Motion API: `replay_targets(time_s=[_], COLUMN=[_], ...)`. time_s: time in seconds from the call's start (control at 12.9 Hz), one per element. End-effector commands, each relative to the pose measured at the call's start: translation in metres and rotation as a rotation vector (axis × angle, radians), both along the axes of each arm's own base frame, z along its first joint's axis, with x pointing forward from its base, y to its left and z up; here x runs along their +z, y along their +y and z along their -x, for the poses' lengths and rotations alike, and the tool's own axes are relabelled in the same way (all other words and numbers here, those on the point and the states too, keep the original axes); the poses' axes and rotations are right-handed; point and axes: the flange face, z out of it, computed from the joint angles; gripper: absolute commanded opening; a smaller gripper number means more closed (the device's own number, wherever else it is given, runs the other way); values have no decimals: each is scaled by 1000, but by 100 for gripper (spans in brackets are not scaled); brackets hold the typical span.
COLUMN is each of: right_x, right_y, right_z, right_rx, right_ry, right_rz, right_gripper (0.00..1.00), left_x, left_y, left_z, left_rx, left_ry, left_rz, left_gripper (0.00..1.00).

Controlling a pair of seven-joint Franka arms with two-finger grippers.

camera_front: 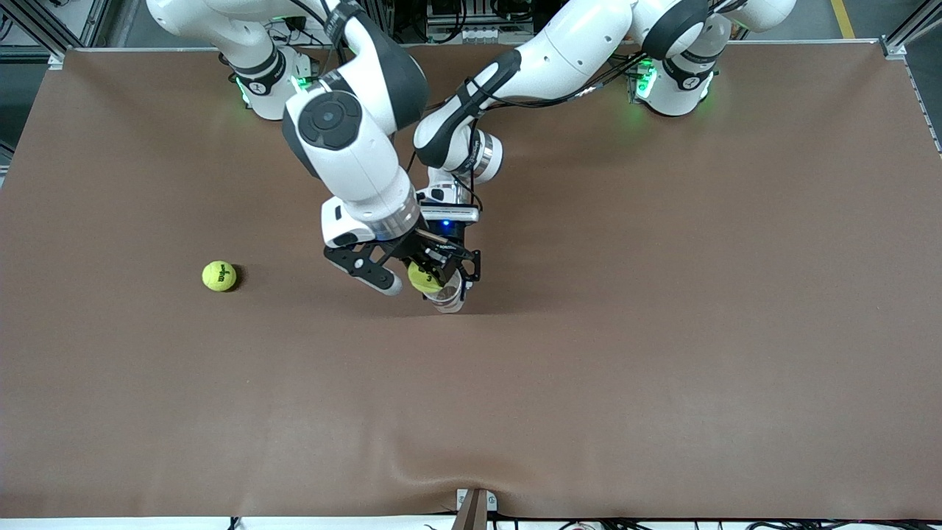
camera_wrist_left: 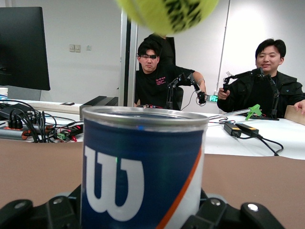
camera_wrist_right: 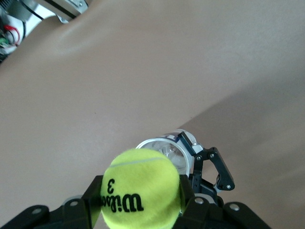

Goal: Insert tennis ball vertically with right arm
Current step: 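Lower the ball into the can and open the right gripper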

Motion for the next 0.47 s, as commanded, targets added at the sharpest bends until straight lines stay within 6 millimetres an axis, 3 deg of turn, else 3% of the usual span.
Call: replay_targets(time_s=[0.0,0.39], right_x=[-16,-39], right_y=[16,18], right_z=[0,-2], right_rx=[-1,8], right_ry=[11,18], right_rz=[13,50], right_gripper=[12,14], left_x=[-6,-7], left_y=[-8,-8], left_z=[-4,-4], left_rx=[-13,-14], left_ry=[-39,-39], left_rz=[14,12], left_gripper=[77,77])
